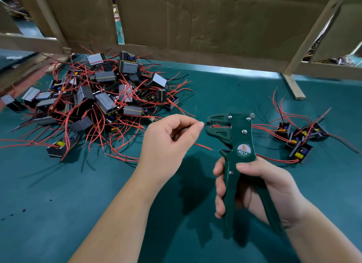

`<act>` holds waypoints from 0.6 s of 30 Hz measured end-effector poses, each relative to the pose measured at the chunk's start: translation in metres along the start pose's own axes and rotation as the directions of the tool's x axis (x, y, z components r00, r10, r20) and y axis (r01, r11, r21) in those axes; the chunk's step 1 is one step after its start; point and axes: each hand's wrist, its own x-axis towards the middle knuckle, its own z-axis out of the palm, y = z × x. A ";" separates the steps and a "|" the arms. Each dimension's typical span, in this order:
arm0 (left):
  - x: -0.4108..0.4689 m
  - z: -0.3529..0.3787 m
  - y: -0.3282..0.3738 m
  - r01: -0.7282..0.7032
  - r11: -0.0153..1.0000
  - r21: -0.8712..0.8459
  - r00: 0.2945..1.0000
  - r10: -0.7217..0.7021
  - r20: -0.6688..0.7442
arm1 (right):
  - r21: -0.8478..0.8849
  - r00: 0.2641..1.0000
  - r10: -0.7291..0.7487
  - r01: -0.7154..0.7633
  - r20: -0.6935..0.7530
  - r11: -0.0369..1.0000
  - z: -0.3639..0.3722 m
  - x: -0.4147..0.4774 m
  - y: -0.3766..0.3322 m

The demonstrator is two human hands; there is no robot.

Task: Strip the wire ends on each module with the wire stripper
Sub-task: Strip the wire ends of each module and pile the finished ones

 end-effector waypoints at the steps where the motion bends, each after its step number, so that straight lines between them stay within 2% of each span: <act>1: 0.000 0.000 0.000 -0.002 1.000 -0.002 1.000 0.002 -0.003 | -0.009 1.000 -0.003 0.003 -0.007 1.000 0.001 0.000 0.001; 6: -0.001 -0.001 0.000 -0.012 1.000 0.013 0.999 0.012 -0.030 | -0.042 0.999 -0.026 0.024 -0.040 0.999 0.003 0.003 0.004; 12: -0.002 0.002 0.001 -0.015 1.000 0.020 0.999 0.016 -0.033 | -0.024 0.999 -0.039 0.039 0.002 0.999 0.001 0.004 0.005; 18: -0.001 0.002 0.002 0.052 0.995 -0.088 0.999 -0.052 -0.006 | -0.032 0.999 -0.042 0.042 0.006 0.999 -0.001 0.003 0.005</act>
